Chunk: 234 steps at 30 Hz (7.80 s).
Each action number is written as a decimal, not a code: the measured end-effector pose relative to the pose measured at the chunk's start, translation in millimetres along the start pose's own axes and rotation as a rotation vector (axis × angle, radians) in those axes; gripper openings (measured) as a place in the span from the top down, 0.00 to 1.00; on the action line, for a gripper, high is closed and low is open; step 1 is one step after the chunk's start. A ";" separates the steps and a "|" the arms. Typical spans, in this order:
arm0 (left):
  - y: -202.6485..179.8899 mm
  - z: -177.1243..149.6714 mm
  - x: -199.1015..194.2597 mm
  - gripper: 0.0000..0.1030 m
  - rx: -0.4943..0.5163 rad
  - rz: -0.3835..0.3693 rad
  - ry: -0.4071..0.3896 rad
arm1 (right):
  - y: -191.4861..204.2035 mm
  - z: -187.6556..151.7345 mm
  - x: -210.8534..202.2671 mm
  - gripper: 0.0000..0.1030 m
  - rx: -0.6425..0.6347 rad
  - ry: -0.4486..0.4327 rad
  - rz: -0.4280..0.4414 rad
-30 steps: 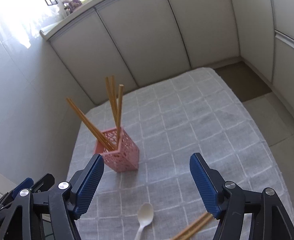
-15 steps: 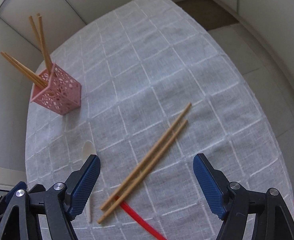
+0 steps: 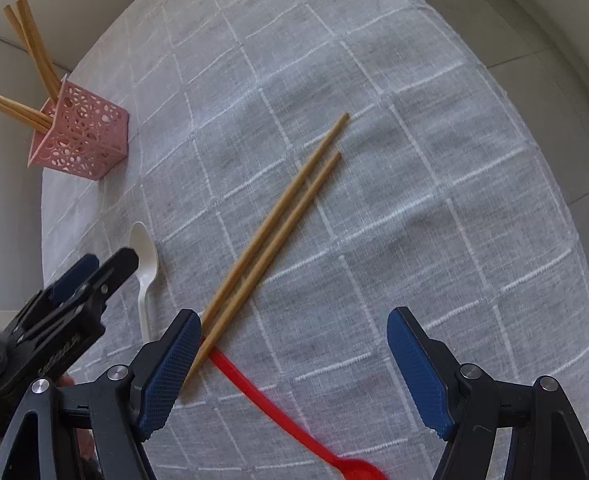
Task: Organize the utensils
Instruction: 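Grasp the white spoon with the left tool while the right tool grasps the red spoon, then lower both spoons into the pink basket and open both tools, then move both open tools back over the last two chopsticks, then grasp a chopstick with the left tool while the right tool grasps the other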
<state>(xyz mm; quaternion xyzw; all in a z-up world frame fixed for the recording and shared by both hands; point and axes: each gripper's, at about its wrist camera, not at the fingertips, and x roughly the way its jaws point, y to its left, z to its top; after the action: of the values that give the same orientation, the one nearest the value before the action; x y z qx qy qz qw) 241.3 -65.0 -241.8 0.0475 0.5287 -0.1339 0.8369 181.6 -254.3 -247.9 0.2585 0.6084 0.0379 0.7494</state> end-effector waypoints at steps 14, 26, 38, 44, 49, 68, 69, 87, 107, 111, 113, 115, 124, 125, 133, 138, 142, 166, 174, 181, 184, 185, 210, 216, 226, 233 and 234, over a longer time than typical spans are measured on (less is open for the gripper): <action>7.1 -7.2 3.5 0.66 0.036 0.037 0.031 | -32.0 -73.2 -21.2 0.21 0.029 0.039 0.000; 32.3 -35.8 -66.7 0.66 -0.049 -0.068 -0.023 | -60.1 -121.0 8.5 0.61 0.195 0.089 0.061; 28.1 -50.3 -84.3 0.66 0.005 -0.061 -0.049 | -89.9 -132.5 26.1 0.92 0.418 -0.004 0.189; 31.3 -48.9 -90.2 0.66 -0.006 -0.038 -0.084 | -78.0 -123.0 -4.0 0.95 0.327 -0.130 0.150; 36.0 -44.4 -99.4 0.66 -0.033 -0.027 -0.141 | -48.2 -108.6 -45.6 0.97 0.153 -0.269 0.062; 55.0 -32.8 -119.8 0.66 -0.135 -0.003 -0.286 | 81.7 -40.8 -73.8 0.98 -0.288 -0.514 -0.090; 57.3 -31.8 -123.1 0.66 -0.145 -0.007 -0.303 | 86.3 -38.0 -74.7 0.98 -0.297 -0.517 -0.084; 75.7 29.0 -181.3 0.66 -0.183 0.014 -0.808 | 166.1 8.2 -126.9 0.98 -0.465 -0.690 0.024; 123.0 81.4 -96.8 0.66 -0.219 0.081 -0.943 | 222.7 71.8 -97.6 0.98 -0.569 -0.767 0.044; 126.1 81.9 -85.6 0.66 -0.219 0.038 -0.912 | 230.3 79.8 -82.6 0.98 -0.576 -0.745 0.037; 125.8 79.4 -82.9 0.66 -0.223 0.020 -0.898 | 234.6 83.1 -74.0 0.98 -0.582 -0.729 0.028; 126.4 76.7 -82.1 0.65 -0.229 0.009 -0.888 | 238.4 84.2 -64.7 0.98 -0.590 -0.716 0.012; 126.9 68.5 -90.2 0.57 -0.231 0.010 -0.854 | 252.9 87.3 -32.9 0.96 -0.616 -0.644 0.001; 128.2 67.6 -92.2 0.55 -0.239 0.013 -0.848 | 253.6 87.9 -30.0 0.96 -0.618 -0.626 0.024; 132.9 60.3 -110.2 0.42 -0.272 0.051 -0.789 | 234.4 87.8 -51.1 0.72 -0.517 -0.576 0.109; 121.4 49.6 -124.2 0.35 -0.271 0.069 -0.712 | 219.7 70.2 -75.0 0.64 -0.491 -0.570 0.114; 110.1 34.6 -138.5 0.27 -0.258 0.088 -0.667 | 204.0 54.0 -87.8 0.52 -0.467 -0.557 0.116; 42.7 -29.4 -93.9 0.10 -0.192 -0.014 -0.148 | 67.8 9.6 -49.6 0.21 -0.255 -0.275 -0.018; -12.7 -15.3 -45.6 0.19 -0.021 -0.066 -0.024 | 14.8 30.5 -41.6 0.21 -0.102 -0.220 -0.093; -68.6 12.1 2.4 0.51 0.204 -0.041 0.002 | -18.2 41.3 -37.9 0.21 -0.064 -0.181 -0.137; -90.1 25.4 15.8 0.51 0.330 -0.011 -0.013 | -26.6 45.3 -41.0 0.21 -0.064 -0.182 -0.138; -96.8 29.8 21.4 0.51 0.363 -0.002 -0.006 | -30.6 47.0 -43.2 0.21 -0.057 -0.187 -0.134; -133.9 75.4 73.3 0.94 0.322 0.013 0.128 | -65.7 64.7 -43.5 0.21 0.057 -0.170 -0.094; -95.7 63.7 36.7 0.94 0.169 -0.038 0.060 | -61.0 66.3 -30.9 0.21 0.088 -0.139 -0.059; -37.4 17.3 -40.5 0.94 0.028 -0.057 -0.026 | -17.2 75.0 6.9 0.24 0.009 -0.080 0.030; -4.8 -1.1 -74.4 0.94 -0.075 -0.098 -0.079 | 7.8 88.6 42.6 0.47 -0.046 -0.049 0.007; -1.9 -3.3 -77.8 0.94 -0.078 -0.102 -0.081 | 8.7 90.8 46.8 0.51 -0.049 -0.053 -0.001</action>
<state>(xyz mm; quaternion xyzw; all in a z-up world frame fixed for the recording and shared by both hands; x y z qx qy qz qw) 206.3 -52.6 -173.3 -0.0177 0.5011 -0.1573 0.8508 280.4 -260.3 -274.4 0.2408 0.5875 0.0455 0.7712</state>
